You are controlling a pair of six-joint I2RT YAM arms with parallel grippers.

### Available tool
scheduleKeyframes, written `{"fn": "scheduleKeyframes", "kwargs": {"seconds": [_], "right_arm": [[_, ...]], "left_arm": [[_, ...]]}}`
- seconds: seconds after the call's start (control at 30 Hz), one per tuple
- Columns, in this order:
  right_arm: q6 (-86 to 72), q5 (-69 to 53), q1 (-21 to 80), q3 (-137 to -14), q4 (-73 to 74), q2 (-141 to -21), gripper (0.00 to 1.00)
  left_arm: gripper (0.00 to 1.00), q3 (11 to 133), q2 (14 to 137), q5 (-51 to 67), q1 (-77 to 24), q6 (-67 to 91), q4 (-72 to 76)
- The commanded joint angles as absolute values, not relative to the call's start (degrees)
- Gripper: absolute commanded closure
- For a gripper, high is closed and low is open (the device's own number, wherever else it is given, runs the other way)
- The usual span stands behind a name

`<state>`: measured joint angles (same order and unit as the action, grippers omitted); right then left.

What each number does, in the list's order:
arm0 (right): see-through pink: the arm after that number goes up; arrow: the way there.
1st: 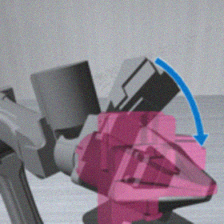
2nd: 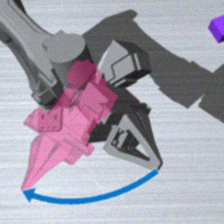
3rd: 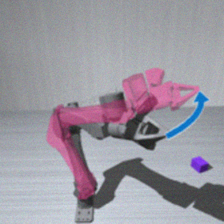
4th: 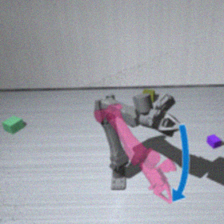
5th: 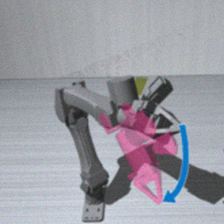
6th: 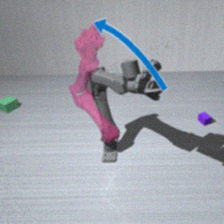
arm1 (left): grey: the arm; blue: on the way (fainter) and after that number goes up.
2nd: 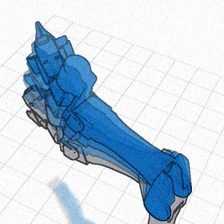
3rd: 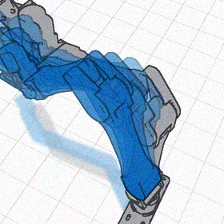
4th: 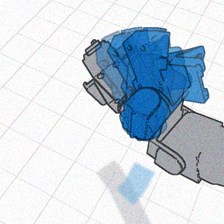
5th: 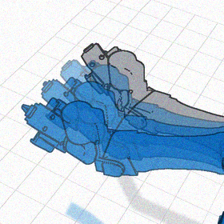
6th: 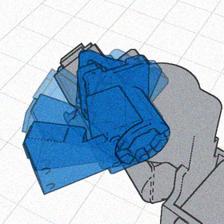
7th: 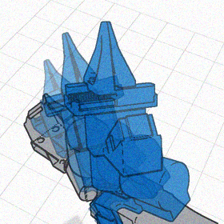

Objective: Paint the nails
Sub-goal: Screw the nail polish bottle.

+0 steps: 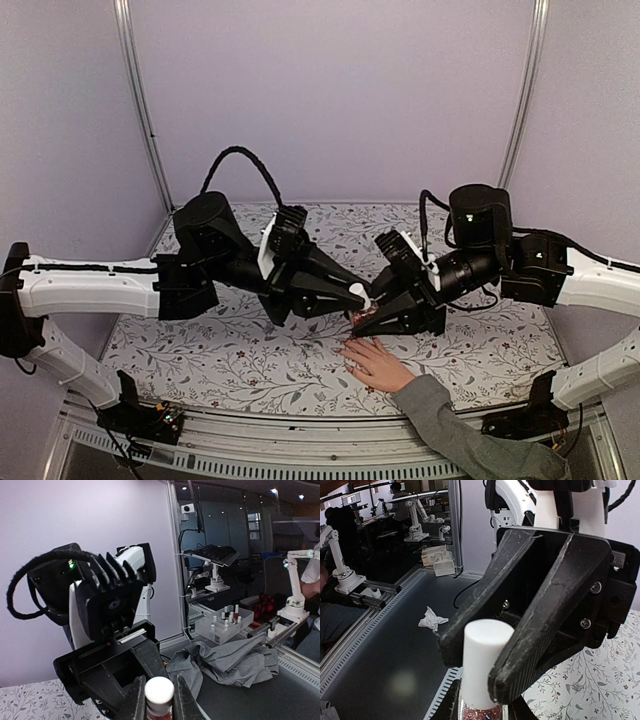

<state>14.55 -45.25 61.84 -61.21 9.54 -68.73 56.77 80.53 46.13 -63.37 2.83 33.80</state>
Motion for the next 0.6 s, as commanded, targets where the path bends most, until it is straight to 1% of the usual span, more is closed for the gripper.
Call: {"fn": "scheduleKeyframes", "kwargs": {"seconds": [0.0, 0.13, 0.27, 0.4, 0.57], "right_arm": [[16.34, -57.1, 62.62, -65.29, -3.1, -67.27, 1.0], [16.12, -60.65, 62.66, -66.19, -2.85, -68.63, 1.0], [16.11, -60.4, 62.89, -66.47, -2.43, -69.3, 1.0], [16.26, -57.76, 62.84, -65.45, -2.73, -68.09, 1.0], [16.26, -55.28, 62.84, -64.74, -2.78, -67.65, 1.0]], "left_arm": [[1.0, 55.54, 86.16, 54.06, -62.78, 0.14, 17.89], [1.0, 57.91, 87.45, 56.11, -62.58, -3.1, 13.51], [1.0, 58.6, 86.93, 55.86, -62.32, -3.89, 12.64], [0.92, 56.2, 84.29, 53.25, -61.94, -2.32, 16.59], [0.89, 54.14, 80.63, 48.64, -61.69, -1.5, 18.57]]}}
